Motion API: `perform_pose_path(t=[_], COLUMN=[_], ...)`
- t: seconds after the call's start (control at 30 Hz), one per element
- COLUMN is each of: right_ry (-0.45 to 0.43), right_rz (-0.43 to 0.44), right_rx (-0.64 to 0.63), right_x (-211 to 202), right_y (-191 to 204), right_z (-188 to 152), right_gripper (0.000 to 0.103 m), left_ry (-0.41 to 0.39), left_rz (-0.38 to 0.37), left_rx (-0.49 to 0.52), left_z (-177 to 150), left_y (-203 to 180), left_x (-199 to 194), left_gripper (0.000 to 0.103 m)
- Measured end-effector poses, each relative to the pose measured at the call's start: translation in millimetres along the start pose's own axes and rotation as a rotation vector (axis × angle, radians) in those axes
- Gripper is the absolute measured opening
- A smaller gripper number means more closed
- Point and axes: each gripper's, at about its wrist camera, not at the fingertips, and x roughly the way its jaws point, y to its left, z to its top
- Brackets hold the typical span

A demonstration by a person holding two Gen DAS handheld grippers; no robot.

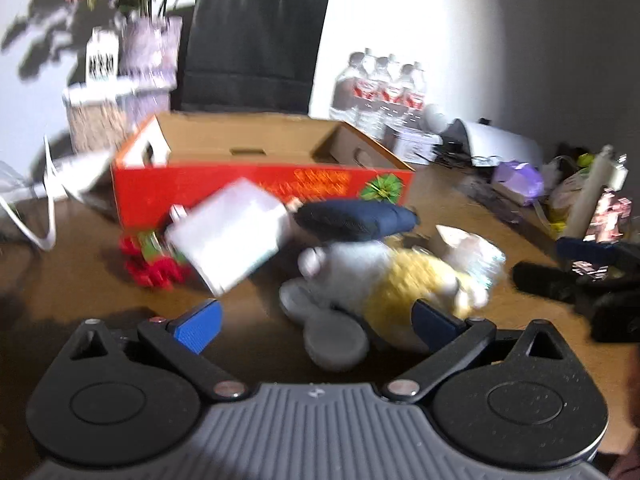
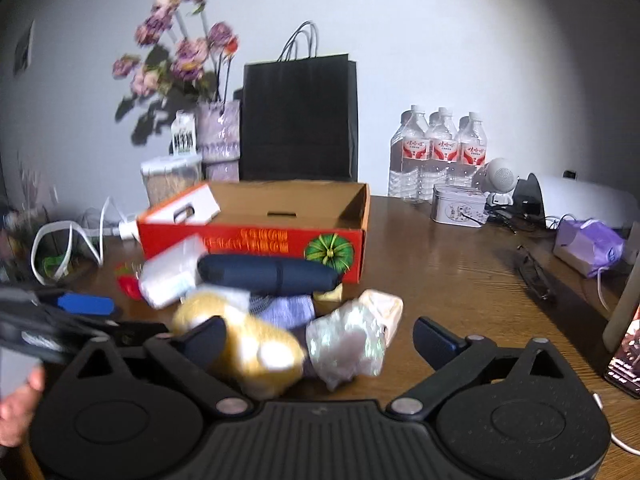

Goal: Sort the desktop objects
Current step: 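Grasp the plush sheep with the right tool while the left tool grasps the white plastic box, then lift the sheep with the right tool while the left tool lifts the white box toward the cardboard box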

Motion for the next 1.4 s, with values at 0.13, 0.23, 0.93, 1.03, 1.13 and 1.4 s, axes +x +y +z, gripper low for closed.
perform_pose_path(t=[0.13,0.23,0.93,1.03,1.13,1.4], right_ry=[0.016,0.062,0.105,0.086,0.073,0.052], right_rz=[0.128,0.15,0.14,0.136,0.121,0.086], right_rx=[-0.007,-0.046,-0.093,-0.075,-0.097,-0.213], right_x=[15,43,63,51,30,-25], right_y=[14,35,59,55,49,38], right_z=[3,3,-3,-2,-4,-27], right_gripper=[0.094,0.084,0.045,0.041,0.037,0.006], left_ry=[-0.044,-0.03,0.098,0.054,0.047,0.064], left_rz=[0.103,0.059,-0.106,-0.104,-0.099,-0.077], left_rx=[0.045,0.118,0.214,0.168,0.088,-0.009], left_z=[12,27,61,67,74,38], left_y=[17,38,72,71,74,59], left_x=[5,25,83,59,32,-39], left_gripper=[0.103,0.103,0.069,0.069,0.069,0.069])
